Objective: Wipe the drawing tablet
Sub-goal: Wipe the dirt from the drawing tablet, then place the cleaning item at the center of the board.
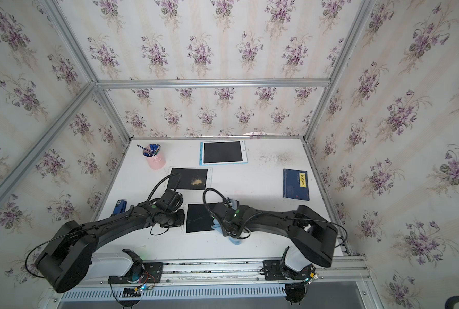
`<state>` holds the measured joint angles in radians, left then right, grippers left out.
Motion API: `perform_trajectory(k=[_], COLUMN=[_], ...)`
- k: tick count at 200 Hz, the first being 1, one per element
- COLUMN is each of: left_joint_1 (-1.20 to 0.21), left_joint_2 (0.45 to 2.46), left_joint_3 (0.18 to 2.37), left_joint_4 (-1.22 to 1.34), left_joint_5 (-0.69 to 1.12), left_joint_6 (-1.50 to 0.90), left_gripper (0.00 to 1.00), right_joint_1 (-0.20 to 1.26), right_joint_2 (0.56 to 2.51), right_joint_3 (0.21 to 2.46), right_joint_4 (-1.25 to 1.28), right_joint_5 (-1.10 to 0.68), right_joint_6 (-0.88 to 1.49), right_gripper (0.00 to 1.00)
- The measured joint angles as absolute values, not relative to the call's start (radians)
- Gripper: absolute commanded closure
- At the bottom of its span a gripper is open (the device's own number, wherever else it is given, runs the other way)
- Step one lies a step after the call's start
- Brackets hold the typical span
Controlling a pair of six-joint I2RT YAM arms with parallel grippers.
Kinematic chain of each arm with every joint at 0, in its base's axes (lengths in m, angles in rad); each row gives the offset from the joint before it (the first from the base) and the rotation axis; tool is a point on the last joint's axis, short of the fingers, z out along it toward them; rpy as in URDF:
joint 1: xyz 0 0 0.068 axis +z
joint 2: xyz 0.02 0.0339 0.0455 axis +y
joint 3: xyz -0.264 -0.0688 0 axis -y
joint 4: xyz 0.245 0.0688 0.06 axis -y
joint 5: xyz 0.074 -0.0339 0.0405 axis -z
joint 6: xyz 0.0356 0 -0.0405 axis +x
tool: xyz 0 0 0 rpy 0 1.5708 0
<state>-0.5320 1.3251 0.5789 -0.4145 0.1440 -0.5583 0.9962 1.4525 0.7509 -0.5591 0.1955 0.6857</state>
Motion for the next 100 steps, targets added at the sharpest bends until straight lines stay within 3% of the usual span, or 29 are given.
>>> perform_trajectory(k=[33, 72, 82, 100], left_joint_1=[-0.528, -0.522, -0.522, -0.517], left_joint_2=[1.309, 1.282, 1.272, 1.250], left_joint_3=[0.574, 0.574, 0.574, 0.574], left_joint_4=[-0.427, -0.448, -0.449, -0.449], left_joint_5=[0.139, 0.137, 0.137, 0.138], left_joint_6=[-0.558, -0.557, -0.557, -0.552], left_gripper=[0.83, 0.80, 0.76, 0.59], right_joint_1=[0.794, 0.590, 0.491, 0.305], right_joint_2=[1.242, 1.230, 1.238, 1.273], right_joint_3=[0.773, 0.906, 0.906, 0.903], right_joint_4=[-0.668, -0.673, -0.646, -0.590], right_joint_5=[0.213, 0.254, 0.263, 0.260], right_joint_6=[0.676, 0.647, 0.643, 0.644], right_gripper=[1.00, 1.00, 1.00, 1.00])
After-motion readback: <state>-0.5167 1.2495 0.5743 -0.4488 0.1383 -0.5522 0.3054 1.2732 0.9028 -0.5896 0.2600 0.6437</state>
